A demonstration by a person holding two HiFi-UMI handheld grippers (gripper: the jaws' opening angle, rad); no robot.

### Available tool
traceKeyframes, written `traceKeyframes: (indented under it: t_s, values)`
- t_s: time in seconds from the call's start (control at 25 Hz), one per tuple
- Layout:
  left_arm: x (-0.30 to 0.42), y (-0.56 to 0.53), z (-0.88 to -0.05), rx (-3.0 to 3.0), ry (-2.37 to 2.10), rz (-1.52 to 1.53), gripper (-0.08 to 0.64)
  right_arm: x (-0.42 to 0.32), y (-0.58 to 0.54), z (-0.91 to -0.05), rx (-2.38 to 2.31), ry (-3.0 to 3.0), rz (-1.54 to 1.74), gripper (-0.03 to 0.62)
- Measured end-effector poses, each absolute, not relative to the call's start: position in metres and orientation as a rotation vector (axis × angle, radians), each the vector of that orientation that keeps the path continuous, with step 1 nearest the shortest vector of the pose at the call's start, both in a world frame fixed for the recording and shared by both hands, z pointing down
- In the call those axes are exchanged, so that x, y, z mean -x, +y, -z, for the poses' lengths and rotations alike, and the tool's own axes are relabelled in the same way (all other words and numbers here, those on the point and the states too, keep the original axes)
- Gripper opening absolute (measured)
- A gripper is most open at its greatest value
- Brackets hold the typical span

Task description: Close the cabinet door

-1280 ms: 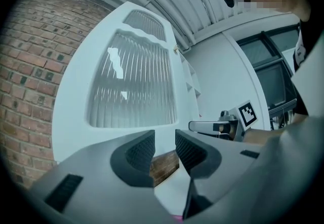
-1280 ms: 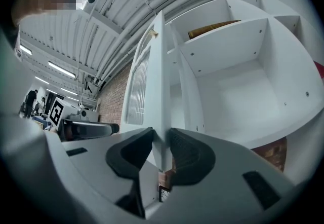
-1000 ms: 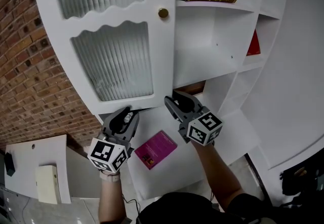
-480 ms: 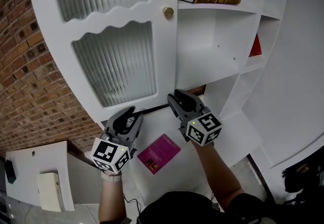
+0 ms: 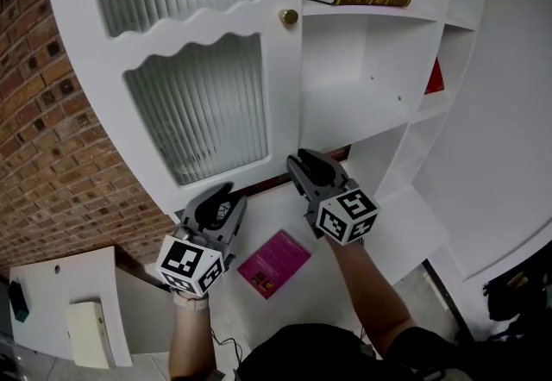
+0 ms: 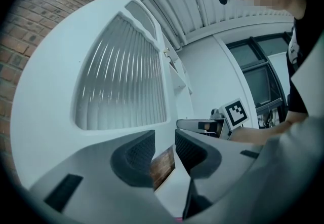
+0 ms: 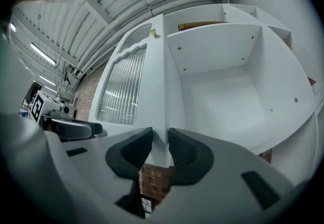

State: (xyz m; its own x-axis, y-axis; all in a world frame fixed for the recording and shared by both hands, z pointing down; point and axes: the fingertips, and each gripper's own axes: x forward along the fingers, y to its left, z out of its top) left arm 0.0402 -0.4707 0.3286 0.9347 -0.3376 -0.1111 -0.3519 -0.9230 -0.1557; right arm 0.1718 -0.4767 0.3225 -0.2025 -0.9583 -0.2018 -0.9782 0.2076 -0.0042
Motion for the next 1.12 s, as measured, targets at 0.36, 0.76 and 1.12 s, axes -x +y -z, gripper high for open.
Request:
traceKeyframes:
  t_s: [0.36,0.76,1.12]
  values:
    - [-0.040,-0.467,-0.334,2.931,0.499,-0.124,0.130,-0.171,-0.475,-0.323,1.924,2.298,-0.201,0.107]
    - [-0.046,-0.451,-0.343,2.950,0.499,-0.104,0.130,-0.172,-0.451,-0.327,1.968,2.285,-0.225,0.078]
    - [-0.067,-0.419,-0.357,3.008,0.477,-0.103,0.117,-0.187,-0.407,-0.350,1.992,2.273,-0.154,0.061]
